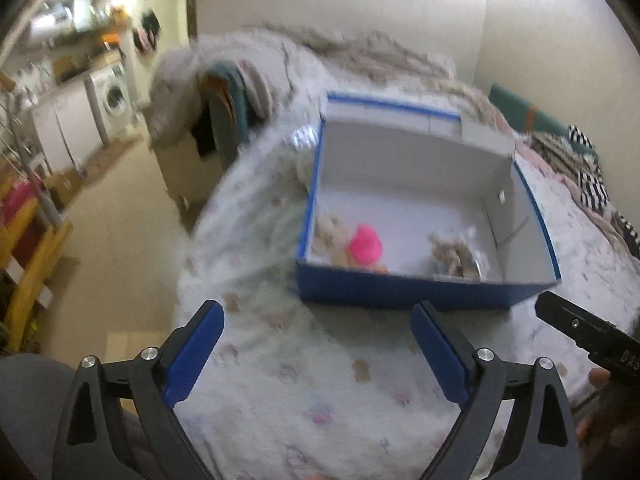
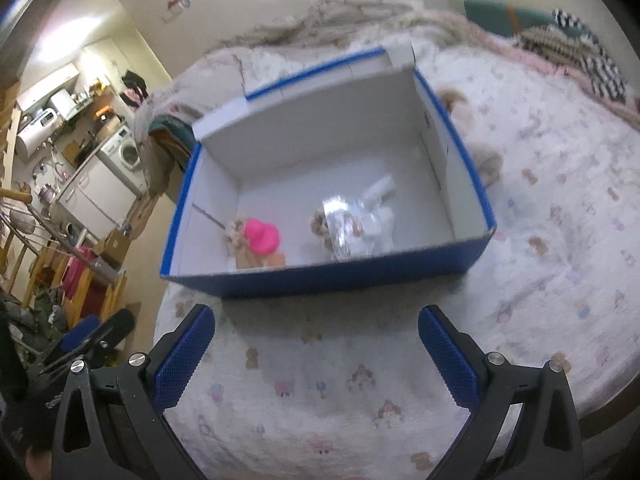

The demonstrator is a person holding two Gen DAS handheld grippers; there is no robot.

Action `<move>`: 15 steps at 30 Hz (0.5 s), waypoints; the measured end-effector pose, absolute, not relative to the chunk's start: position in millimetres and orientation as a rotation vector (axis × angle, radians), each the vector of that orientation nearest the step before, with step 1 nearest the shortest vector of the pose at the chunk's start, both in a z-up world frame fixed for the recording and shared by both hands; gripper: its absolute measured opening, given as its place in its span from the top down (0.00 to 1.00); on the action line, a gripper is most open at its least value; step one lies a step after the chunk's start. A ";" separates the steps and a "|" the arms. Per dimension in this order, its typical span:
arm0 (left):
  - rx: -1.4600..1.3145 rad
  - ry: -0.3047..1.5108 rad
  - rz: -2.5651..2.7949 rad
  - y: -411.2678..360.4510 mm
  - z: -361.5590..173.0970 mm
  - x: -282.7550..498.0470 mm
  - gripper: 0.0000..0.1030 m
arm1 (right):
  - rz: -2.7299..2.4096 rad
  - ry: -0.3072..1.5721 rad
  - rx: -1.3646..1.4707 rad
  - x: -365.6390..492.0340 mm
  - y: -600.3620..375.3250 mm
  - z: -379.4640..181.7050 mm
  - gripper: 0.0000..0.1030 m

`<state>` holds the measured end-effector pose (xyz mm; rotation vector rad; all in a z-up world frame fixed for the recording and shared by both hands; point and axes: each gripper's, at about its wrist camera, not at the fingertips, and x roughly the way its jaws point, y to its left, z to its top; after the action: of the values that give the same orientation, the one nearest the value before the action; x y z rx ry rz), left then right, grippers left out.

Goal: Organize soft objects

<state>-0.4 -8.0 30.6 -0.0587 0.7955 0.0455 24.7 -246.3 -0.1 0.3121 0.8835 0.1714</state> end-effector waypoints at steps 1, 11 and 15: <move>-0.048 0.767 0.054 -9.6 34.4 -1.7 0.07 | 0.162 0.841 0.292 21.4 -244.9 4.1 0.00; -0.011 0.651 0.075 -11.5 43.5 -9.8 0.01 | 0.126 0.684 0.171 15.4 -232.4 16.8 0.00; -0.027 0.660 0.068 -9.0 42.3 -6.7 0.01 | 0.124 0.696 0.150 14.6 -229.0 13.9 0.00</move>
<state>-6.7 -9.0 42.3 -0.0267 0.6604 0.0684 14.6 -229.0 13.9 0.1500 0.6962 0.1242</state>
